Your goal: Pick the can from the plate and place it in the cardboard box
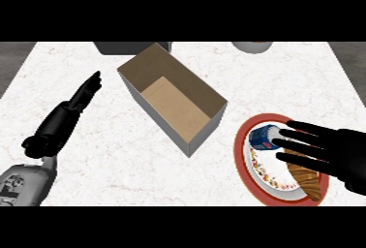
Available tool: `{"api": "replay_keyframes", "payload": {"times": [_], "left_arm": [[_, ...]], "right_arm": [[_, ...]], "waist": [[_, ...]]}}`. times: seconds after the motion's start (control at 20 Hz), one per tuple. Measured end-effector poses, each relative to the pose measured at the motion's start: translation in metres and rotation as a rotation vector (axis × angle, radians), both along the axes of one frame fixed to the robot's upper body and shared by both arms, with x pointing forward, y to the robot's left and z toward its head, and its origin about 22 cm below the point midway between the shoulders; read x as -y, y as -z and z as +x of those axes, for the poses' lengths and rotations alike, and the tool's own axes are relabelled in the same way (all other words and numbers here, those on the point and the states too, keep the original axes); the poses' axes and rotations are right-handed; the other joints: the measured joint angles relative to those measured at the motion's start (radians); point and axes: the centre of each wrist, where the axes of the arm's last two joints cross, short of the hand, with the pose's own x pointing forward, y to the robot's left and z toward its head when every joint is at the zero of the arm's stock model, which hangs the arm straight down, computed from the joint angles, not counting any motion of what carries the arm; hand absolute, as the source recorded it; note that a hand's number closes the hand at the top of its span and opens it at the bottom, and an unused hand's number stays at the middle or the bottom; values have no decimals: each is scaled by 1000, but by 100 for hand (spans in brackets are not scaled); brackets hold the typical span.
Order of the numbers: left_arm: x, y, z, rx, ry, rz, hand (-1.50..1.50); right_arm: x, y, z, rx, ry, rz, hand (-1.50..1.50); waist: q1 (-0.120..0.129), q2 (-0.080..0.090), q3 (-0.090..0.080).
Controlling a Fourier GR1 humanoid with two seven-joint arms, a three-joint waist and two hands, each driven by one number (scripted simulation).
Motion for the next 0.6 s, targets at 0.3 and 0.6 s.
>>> {"api": "replay_keyframes", "payload": {"times": [0.3, 0.6], "left_arm": [[-3, 0, -7, 3, 0, -1, 0], [-3, -3, 0, 5, 3, -6, 0]], "right_arm": [[-7, 20, -5, 53, 31, 2, -150], [-20, 40, 5, 77, 46, -12, -150]], "waist": [[1, 0, 0], [3, 1, 0]]}}
